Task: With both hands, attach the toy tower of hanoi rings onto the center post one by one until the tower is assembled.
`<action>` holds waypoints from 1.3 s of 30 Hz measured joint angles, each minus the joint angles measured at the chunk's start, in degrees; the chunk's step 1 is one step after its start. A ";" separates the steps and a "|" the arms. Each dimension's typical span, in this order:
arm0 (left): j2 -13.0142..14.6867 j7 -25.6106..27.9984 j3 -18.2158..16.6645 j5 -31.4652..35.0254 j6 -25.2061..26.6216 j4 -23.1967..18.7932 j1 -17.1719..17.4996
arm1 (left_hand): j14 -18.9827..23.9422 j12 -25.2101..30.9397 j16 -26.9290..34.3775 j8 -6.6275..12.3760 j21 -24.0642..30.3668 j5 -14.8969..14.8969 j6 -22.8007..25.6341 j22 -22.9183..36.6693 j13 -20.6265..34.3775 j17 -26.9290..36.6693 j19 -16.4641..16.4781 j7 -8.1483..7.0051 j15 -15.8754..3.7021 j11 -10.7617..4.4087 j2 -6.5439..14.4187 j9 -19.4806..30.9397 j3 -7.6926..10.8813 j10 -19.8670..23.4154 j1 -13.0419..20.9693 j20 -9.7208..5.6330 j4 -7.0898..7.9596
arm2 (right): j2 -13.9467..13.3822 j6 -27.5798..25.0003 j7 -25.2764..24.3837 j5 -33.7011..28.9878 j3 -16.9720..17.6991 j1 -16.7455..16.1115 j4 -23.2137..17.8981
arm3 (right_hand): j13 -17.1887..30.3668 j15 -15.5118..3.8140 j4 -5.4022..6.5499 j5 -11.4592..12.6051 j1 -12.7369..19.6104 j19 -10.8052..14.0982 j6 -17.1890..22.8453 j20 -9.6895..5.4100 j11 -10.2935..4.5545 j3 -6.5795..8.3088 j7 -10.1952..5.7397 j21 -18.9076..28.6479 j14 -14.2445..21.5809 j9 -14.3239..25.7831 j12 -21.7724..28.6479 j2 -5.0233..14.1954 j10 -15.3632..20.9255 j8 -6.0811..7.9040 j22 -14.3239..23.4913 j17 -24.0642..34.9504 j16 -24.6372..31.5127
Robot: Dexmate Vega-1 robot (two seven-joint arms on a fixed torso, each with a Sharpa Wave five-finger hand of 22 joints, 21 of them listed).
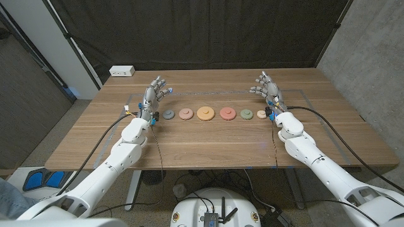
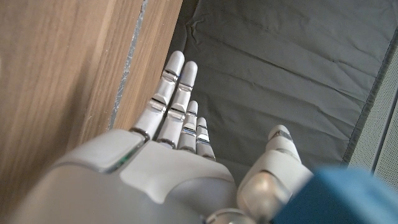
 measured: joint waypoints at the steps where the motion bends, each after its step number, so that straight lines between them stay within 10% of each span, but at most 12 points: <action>1: -0.07 0.23 0.00 0.11 -0.04 -0.02 0.04 | 0.59 0.00 0.43 0.00 0.32 0.00 0.00 0.24 0.00 0.27 0.44 0.00 0.02 -0.18 0.32 0.00 0.00 0.21 0.32 0.04 0.00 | 0.05 0.00 -0.05 -0.03 0.00 0.02 0.04 | 0.07 -0.33 0.00 0.00 0.00 0.50 0.05 -0.33 -0.16 0.00 -0.05 0.26 0.33 0.00 0.29 0.00 0.21 0.21 0.05 0.44 0.55; 21: -0.81 3.53 -0.13 1.31 -0.53 -1.49 1.30 | 11.61 -0.01 10.06 0.00 7.31 0.40 3.83 5.51 0.27 5.56 7.25 0.09 -2.23 -2.75 1.01 0.00 -0.33 6.02 3.45 -1.67 -0.81 | 0.61 0.73 -1.56 -0.84 -0.01 0.11 0.66 | 2.20 -4.69 0.00 0.00 0.21 10.82 3.65 -4.73 -0.18 0.00 -0.16 5.81 10.00 0.27 0.79 0.20 4.29 0.85 0.94 10.06 11.95; 39: -0.97 6.00 -0.43 2.08 0.18 -3.13 2.45 | 14.58 -0.01 18.55 0.00 13.90 0.40 7.13 12.52 1.18 12.42 10.00 -1.60 -3.15 -4.20 0.83 0.28 -0.98 10.15 6.46 -2.76 -1.11 | 1.04 1.08 -4.37 -2.74 0.00 -0.26 0.62 | 3.78 -6.43 -1.10 0.45 5.75 22.22 6.98 -12.43 -1.08 2.43 -0.94 17.03 16.47 0.53 -0.14 0.27 8.07 1.31 8.41 25.91 27.02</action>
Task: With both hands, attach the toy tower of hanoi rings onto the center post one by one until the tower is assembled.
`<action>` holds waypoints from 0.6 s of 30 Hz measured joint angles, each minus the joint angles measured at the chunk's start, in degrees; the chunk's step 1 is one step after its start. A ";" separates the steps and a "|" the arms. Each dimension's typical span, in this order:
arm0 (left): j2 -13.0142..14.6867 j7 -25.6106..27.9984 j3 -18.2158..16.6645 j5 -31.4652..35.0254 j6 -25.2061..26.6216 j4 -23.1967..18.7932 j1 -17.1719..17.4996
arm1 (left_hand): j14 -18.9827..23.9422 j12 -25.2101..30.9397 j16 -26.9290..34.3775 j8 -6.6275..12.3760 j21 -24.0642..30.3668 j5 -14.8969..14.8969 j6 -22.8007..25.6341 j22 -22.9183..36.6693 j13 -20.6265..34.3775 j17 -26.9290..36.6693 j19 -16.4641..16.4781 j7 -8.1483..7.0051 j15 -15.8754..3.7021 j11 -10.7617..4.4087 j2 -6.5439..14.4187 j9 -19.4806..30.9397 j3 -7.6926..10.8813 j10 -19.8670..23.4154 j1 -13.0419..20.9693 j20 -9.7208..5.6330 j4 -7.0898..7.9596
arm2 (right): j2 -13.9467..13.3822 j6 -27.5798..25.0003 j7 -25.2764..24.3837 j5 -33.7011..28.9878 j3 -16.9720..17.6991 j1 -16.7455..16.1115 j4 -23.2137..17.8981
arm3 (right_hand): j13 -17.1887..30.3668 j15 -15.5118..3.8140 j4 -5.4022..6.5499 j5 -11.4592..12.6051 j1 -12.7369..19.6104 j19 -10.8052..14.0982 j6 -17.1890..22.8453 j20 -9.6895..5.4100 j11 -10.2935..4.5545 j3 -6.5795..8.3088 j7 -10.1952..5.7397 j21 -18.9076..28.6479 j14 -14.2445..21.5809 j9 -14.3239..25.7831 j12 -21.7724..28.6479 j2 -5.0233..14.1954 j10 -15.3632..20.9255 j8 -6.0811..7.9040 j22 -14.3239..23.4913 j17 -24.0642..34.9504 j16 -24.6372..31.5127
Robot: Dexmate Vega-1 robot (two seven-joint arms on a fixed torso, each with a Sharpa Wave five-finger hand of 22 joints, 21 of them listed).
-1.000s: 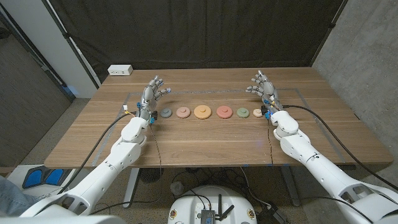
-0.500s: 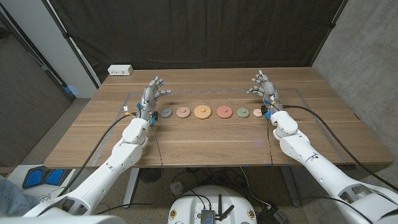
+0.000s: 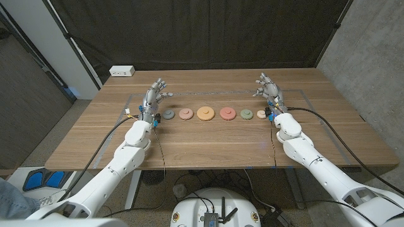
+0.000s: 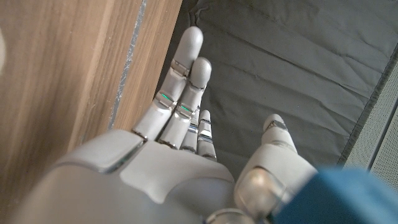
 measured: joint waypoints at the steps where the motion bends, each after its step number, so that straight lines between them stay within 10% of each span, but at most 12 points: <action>1: 0.00 0.50 -0.04 0.17 0.23 -0.25 0.10 | 0.03 0.00 0.65 0.00 0.55 0.00 0.15 0.53 0.13 0.56 0.53 -0.15 -0.02 -0.19 -0.10 0.00 0.00 0.20 0.17 0.07 0.00 | 0.09 0.00 -0.27 -0.17 -0.04 -0.03 0.00 | 0.00 -0.39 0.03 0.00 0.14 0.86 0.13 -0.44 -0.01 0.45 -0.03 1.02 0.84 0.00 -0.21 -0.14 0.25 0.00 0.86 1.83 1.28; 18: 0.49 5.11 -0.25 1.77 3.64 -3.27 1.48 | 0.58 -0.69 11.76 0.00 9.28 0.22 1.90 10.49 1.75 11.59 2.65 -1.90 -0.22 -2.34 -2.25 0.60 -1.58 -0.58 4.05 -0.23 -0.47 | 0.01 -1.10 -1.94 -1.29 -0.30 -0.34 -0.59 | 0.27 -4.19 -0.08 0.00 3.38 8.88 4.97 -2.34 -0.75 4.94 0.10 13.18 9.34 -0.01 -1.51 -2.49 4.61 0.00 15.17 7.76 18.85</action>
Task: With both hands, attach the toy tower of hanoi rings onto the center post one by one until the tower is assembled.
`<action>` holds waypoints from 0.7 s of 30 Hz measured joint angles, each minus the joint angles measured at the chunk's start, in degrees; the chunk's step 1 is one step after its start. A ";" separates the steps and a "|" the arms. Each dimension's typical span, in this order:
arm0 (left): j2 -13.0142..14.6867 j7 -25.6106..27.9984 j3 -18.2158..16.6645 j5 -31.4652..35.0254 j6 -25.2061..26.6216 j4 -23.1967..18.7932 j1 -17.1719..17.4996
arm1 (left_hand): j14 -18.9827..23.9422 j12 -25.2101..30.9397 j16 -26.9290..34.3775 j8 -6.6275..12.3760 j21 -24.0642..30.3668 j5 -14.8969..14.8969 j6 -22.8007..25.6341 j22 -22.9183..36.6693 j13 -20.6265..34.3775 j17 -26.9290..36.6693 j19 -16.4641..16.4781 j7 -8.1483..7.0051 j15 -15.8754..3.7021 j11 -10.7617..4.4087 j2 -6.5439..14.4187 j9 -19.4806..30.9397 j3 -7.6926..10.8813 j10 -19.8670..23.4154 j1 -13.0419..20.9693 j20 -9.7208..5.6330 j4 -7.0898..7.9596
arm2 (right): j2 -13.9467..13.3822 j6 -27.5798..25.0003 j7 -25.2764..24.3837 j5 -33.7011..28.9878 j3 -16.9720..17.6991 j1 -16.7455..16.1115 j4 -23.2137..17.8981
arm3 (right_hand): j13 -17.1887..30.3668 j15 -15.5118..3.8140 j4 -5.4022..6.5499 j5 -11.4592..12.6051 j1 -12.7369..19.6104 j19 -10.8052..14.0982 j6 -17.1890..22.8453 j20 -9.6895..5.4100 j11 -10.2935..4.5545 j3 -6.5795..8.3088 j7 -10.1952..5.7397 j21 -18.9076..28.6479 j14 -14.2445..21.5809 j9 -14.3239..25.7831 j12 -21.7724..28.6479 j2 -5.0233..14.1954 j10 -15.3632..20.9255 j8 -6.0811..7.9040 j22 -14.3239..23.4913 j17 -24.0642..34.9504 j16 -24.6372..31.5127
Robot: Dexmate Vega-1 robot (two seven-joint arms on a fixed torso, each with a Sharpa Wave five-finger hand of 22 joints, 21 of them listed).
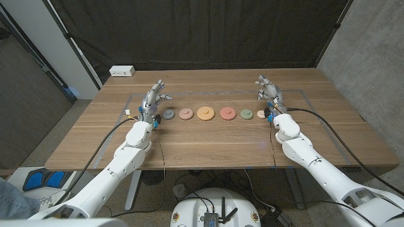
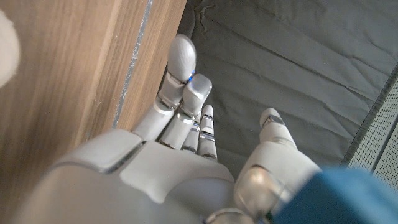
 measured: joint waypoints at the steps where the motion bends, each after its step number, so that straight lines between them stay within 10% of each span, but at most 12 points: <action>1: 0.02 0.00 0.00 0.00 0.00 -0.13 0.06 | 0.00 0.00 0.26 0.00 0.36 0.18 0.00 0.31 0.00 0.14 0.00 0.00 0.00 -0.09 -0.13 0.16 0.00 -0.09 0.16 0.00 0.00 | 0.00 -0.05 -0.07 -0.06 0.00 0.00 0.00 | 0.01 -0.18 0.00 0.00 0.00 0.00 0.30 0.00 0.00 0.00 0.30 0.00 0.20 0.00 -0.18 0.00 0.00 0.00 0.22 0.00 0.70; 21: 0.57 0.80 0.37 1.19 0.93 -0.87 0.41 | -1.36 -1.22 1.10 -0.43 0.77 1.36 -1.40 0.43 0.98 -0.79 -1.18 -1.70 0.49 -2.52 1.39 0.30 1.10 -4.19 6.33 0.08 -0.40 | -1.36 -1.17 -2.62 -2.28 0.07 -1.28 -2.24 | 1.32 1.68 -0.39 1.80 0.64 -2.93 5.29 0.22 -3.39 4.20 -1.46 -2.55 -3.59 -0.01 -1.82 -1.53 -2.40 0.79 -1.71 -0.01 7.59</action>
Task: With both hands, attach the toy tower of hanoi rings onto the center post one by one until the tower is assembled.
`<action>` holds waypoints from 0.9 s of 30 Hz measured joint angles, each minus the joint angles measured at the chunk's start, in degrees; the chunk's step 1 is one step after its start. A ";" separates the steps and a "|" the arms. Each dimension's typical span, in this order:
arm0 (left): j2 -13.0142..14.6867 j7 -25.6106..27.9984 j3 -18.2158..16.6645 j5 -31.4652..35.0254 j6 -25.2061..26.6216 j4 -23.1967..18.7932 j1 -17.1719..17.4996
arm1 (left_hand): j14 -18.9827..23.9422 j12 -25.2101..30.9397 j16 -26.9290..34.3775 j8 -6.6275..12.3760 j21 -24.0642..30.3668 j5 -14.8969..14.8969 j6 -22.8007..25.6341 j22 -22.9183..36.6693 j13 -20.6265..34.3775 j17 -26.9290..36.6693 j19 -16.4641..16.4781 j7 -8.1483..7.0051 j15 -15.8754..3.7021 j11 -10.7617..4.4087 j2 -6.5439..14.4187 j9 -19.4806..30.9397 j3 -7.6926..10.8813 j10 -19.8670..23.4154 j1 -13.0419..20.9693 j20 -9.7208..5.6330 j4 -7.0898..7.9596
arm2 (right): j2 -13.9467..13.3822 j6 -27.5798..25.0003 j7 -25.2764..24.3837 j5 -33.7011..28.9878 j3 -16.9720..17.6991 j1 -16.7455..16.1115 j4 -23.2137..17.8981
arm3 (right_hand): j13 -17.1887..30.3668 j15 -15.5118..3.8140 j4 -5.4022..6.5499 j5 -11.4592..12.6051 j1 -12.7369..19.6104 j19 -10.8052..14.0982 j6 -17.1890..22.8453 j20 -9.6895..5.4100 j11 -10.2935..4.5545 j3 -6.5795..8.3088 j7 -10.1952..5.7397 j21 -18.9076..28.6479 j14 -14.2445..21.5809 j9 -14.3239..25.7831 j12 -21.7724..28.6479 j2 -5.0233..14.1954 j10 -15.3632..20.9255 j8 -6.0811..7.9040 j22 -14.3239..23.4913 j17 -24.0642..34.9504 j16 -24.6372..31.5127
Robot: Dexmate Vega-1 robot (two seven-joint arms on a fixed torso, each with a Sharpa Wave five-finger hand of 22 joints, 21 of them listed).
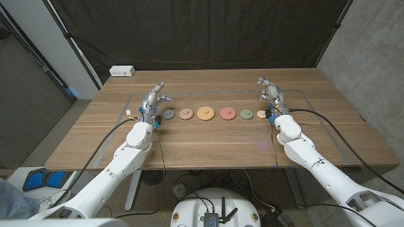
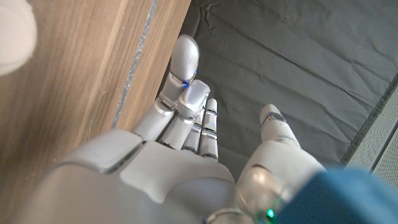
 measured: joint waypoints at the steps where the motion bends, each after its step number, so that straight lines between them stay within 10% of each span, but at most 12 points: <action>1: 0.08 -0.10 0.03 0.10 0.08 -0.05 -0.01 | -0.08 0.00 0.06 0.00 0.21 0.22 0.00 -0.17 0.08 -0.16 0.00 0.00 -0.08 0.00 0.18 0.00 0.37 0.00 0.89 0.00 -0.09 | -0.23 -0.18 -0.12 -0.10 0.03 -0.18 -0.44 | 0.18 0.07 -0.16 0.07 0.28 0.00 0.00 0.00 -0.01 0.16 0.00 0.00 -0.07 0.00 0.00 -0.26 0.01 -0.22 0.00 -0.04 0.11; 27: 2.08 3.37 0.91 8.15 -1.44 0.27 -0.43 | 0.92 1.92 3.16 0.87 2.52 1.42 2.31 -0.50 1.41 -1.08 1.30 0.79 -0.35 -0.63 0.50 0.15 0.97 3.70 7.00 0.04 -0.06 | -3.53 -5.68 -7.32 -8.42 -0.61 -2.50 -7.08 | 1.07 0.37 -0.71 2.19 5.70 -0.31 -1.30 0.11 -1.58 3.55 -1.91 0.01 -0.79 -0.01 0.02 -1.32 1.16 -1.10 0.00 -0.17 1.53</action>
